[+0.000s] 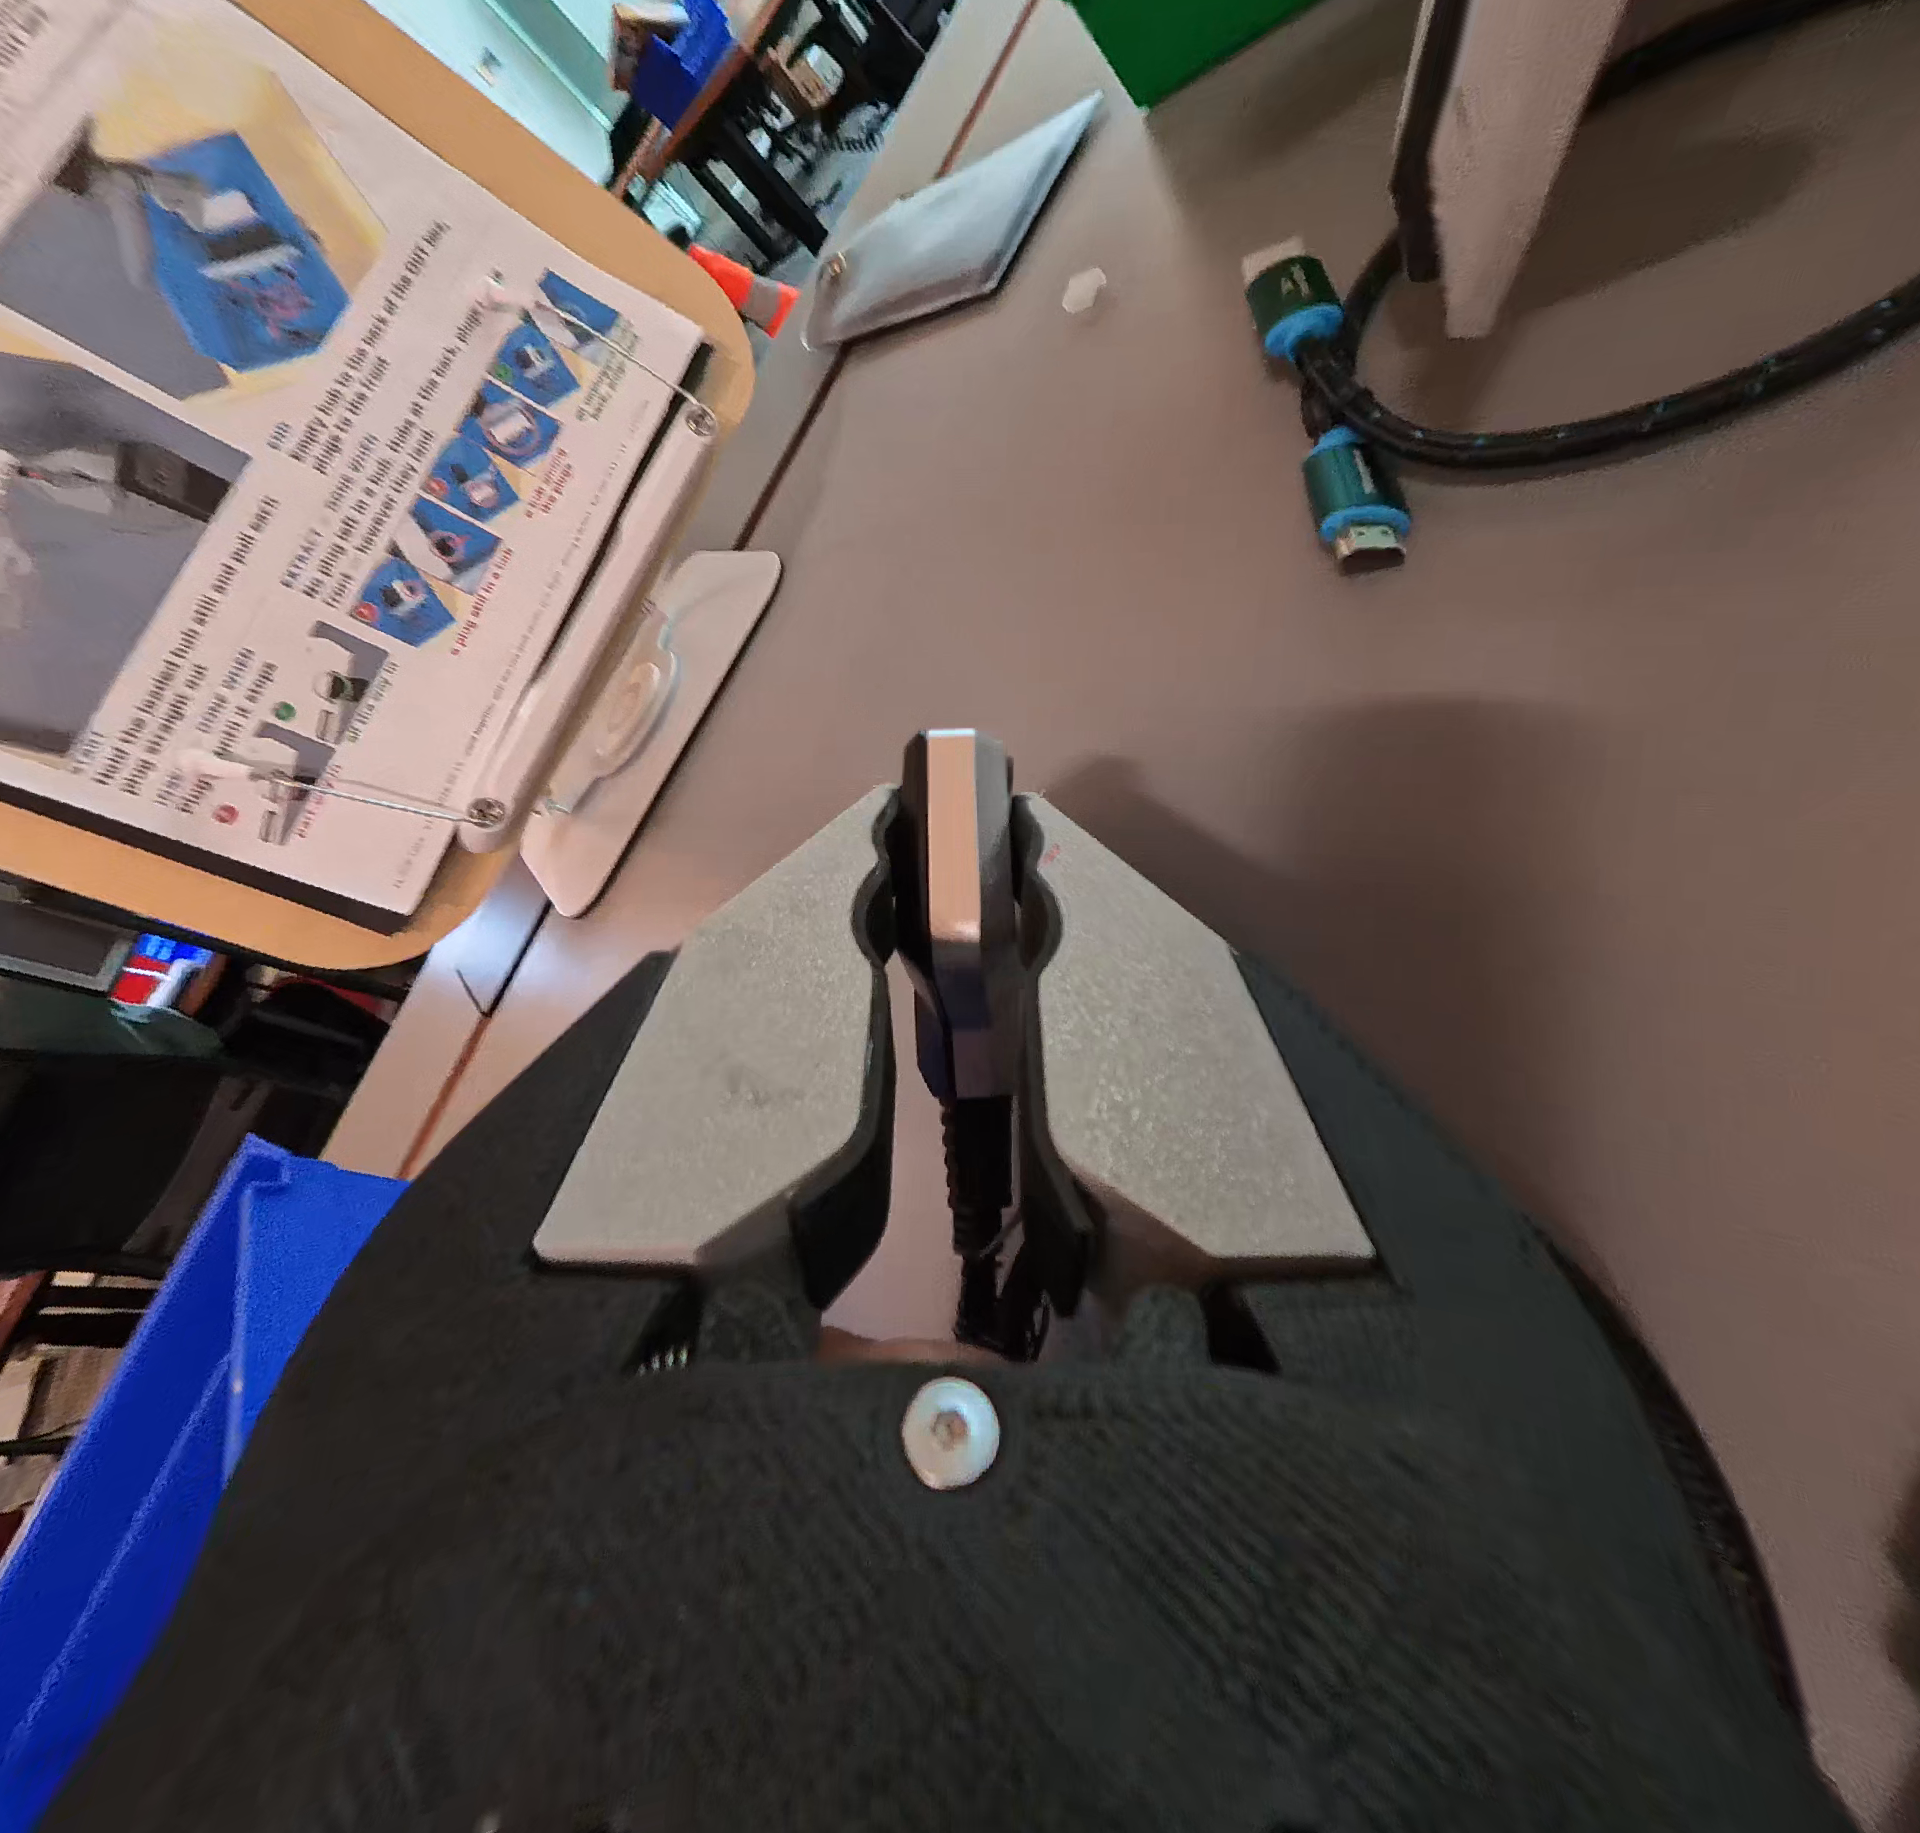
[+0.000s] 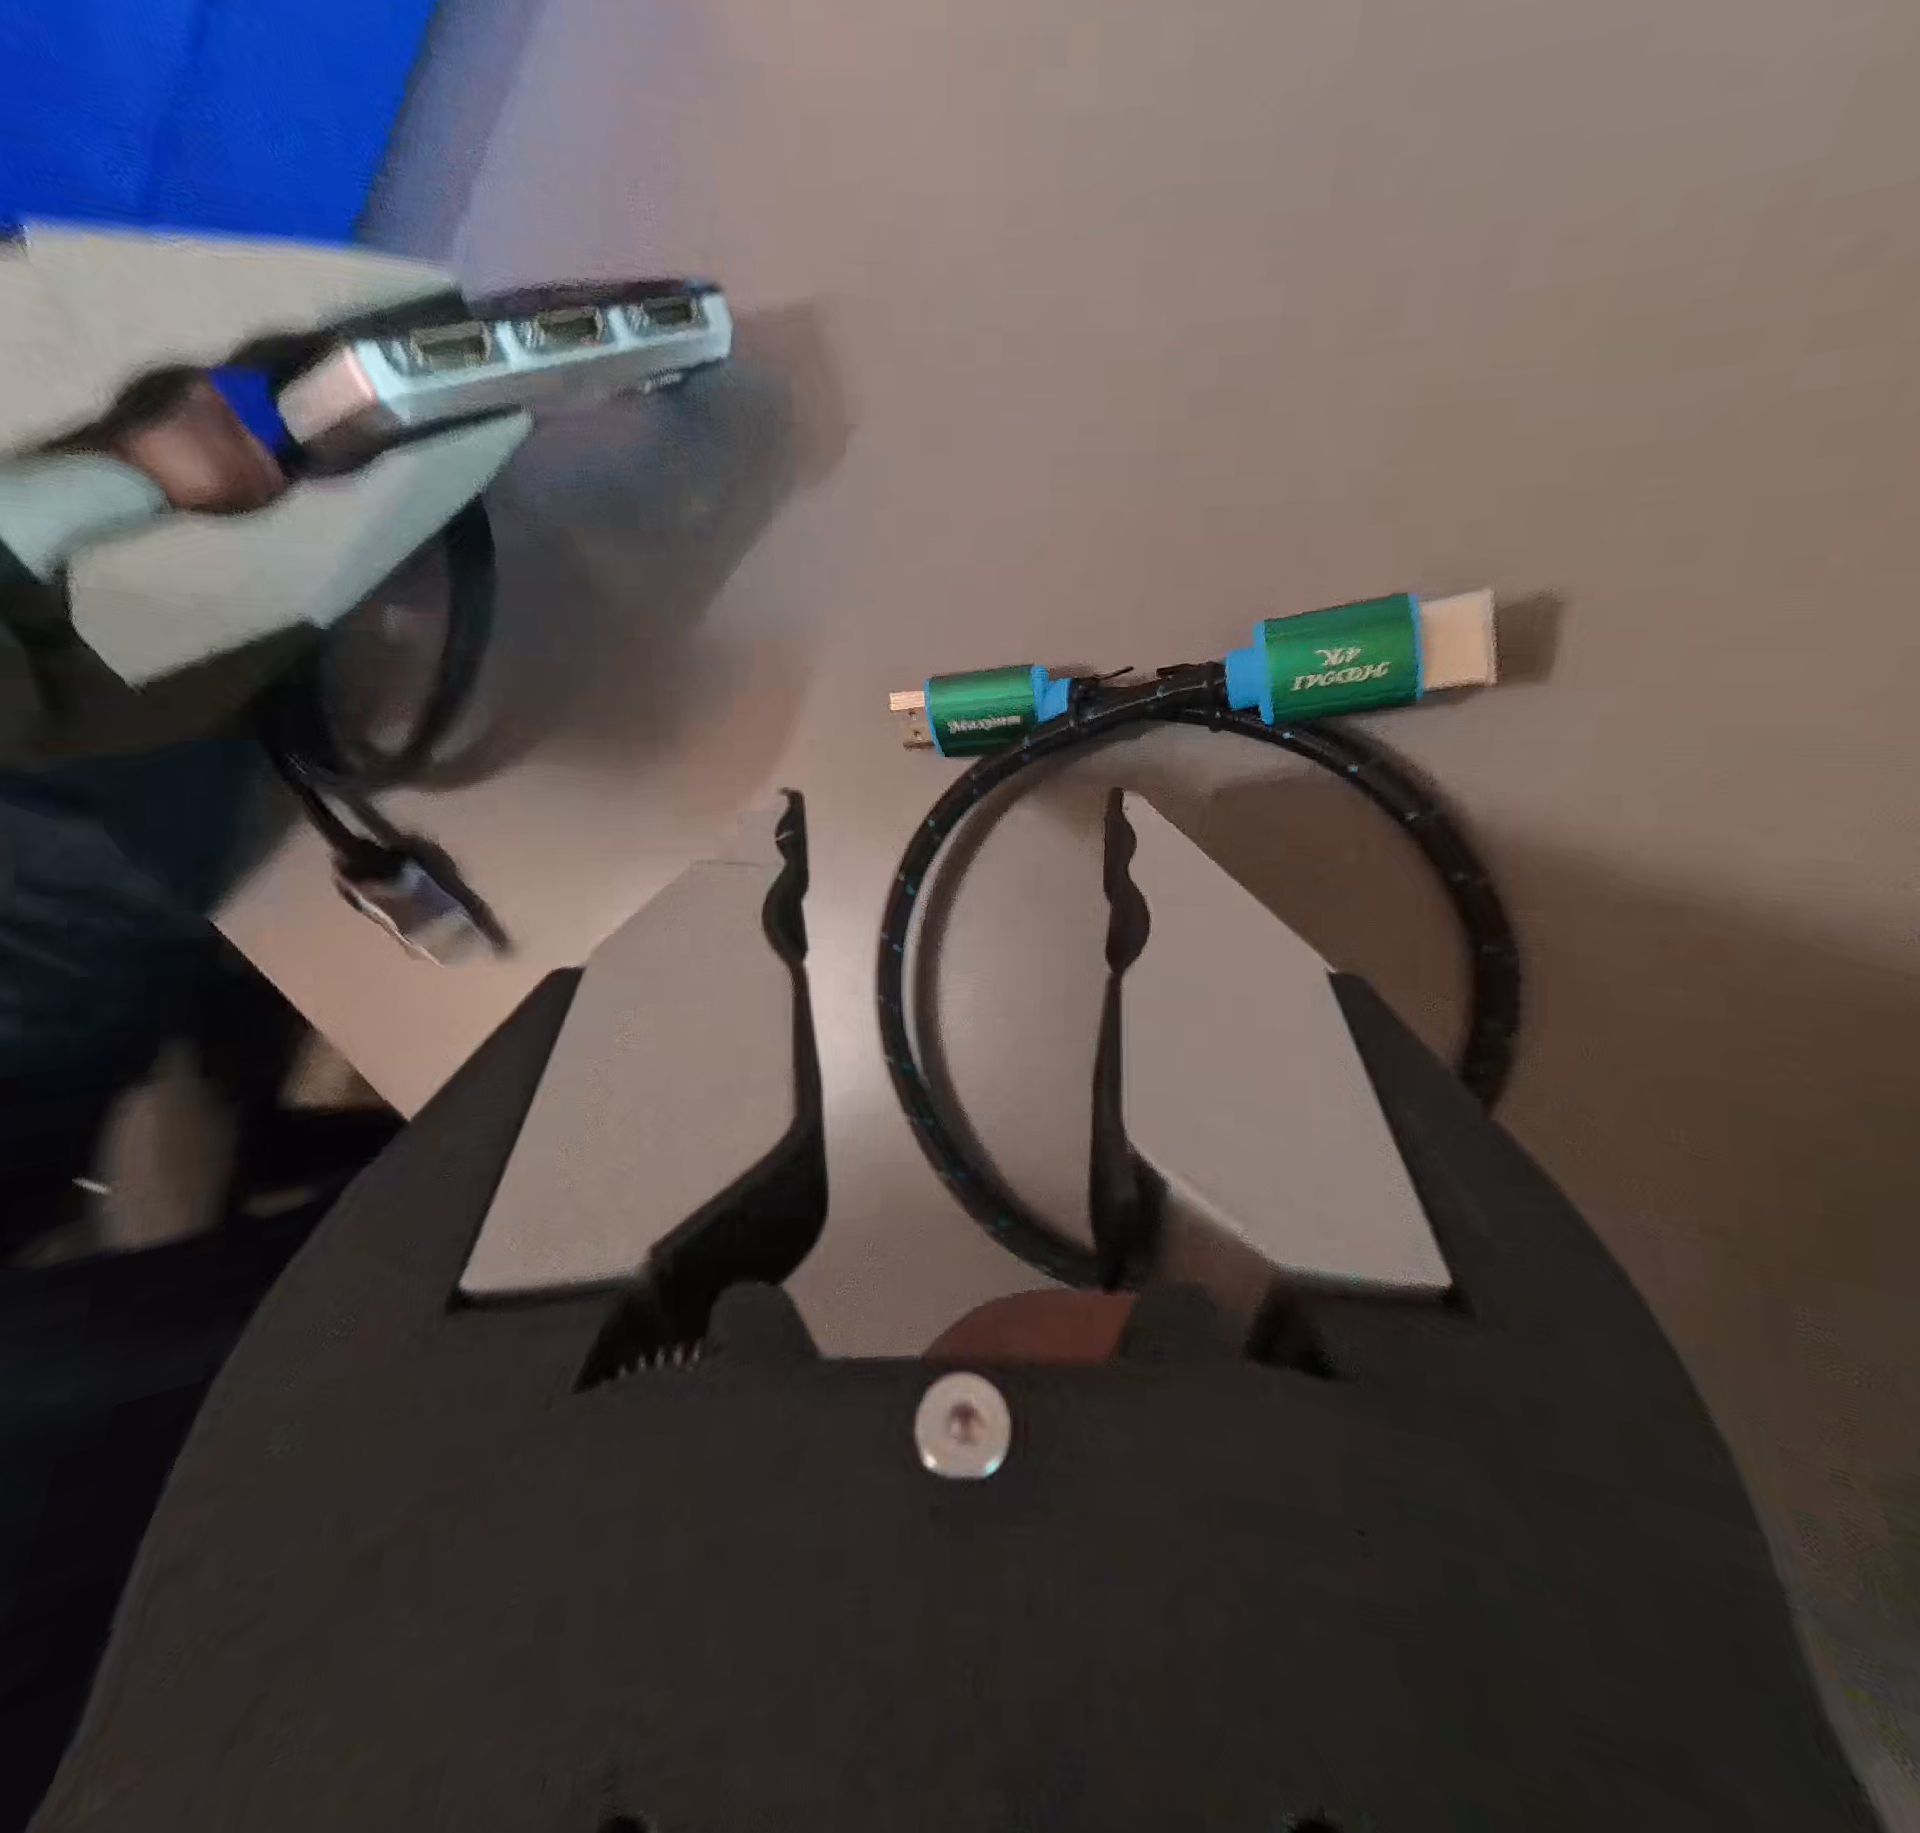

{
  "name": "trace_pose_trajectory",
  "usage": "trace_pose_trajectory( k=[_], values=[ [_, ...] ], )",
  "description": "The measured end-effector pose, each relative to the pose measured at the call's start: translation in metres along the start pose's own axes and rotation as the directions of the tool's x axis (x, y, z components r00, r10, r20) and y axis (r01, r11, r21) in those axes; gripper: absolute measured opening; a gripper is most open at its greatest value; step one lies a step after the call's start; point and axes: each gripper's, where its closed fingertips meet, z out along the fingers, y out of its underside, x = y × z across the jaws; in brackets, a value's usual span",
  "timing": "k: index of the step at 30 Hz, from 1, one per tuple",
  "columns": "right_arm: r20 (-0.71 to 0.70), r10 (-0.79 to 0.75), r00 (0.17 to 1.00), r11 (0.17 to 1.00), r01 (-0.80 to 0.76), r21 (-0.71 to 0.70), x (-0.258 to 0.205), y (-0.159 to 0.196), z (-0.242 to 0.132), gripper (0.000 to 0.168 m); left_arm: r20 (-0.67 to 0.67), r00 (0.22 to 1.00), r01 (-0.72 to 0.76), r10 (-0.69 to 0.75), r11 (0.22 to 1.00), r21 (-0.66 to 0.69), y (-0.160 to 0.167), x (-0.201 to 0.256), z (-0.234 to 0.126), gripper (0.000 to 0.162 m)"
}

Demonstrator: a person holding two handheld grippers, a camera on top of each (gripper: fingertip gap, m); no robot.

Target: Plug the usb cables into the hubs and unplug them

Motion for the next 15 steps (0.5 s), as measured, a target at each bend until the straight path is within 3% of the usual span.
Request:
trace_pose_trajectory(
  k=[3, 6, 10, 15],
  values=[
    [-0.007, 0.206, 0.979, 0.979, -0.206, -0.006, -0.003, -0.006, 0.006, 0.057, 0.03, 0.999, 0.045, -0.045, 0.999, 0.011, 0.0, -0.01, -0.005, 0.018],
    [-0.111, 0.36, 0.926, 0.931, -0.364, -0.018, 0.005, -0.002, 0.015, 0.056, 0.05, 0.996, 0.074, -0.075, 0.997, 0.022, -0.003, -0.016, -0.012, 0.017],
    [-0.253, 0.433, 0.865, 0.892, -0.452, -0.02, 0.019, 0.005, 0.022, 0.051, 0.053, 0.998, 0.035, -0.036, 0.999, 0.026, -0.007, -0.013, -0.017, 0.017],
    [-0.317, 0.477, 0.82, 0.869, -0.494, 0.031, 0.027, -0.009, 0.029, 0.052, 0.035, 0.999, 0.038, -0.04, 0.998, 0.039, -0.011, -0.009, -0.018, 0.017]
  ],
)
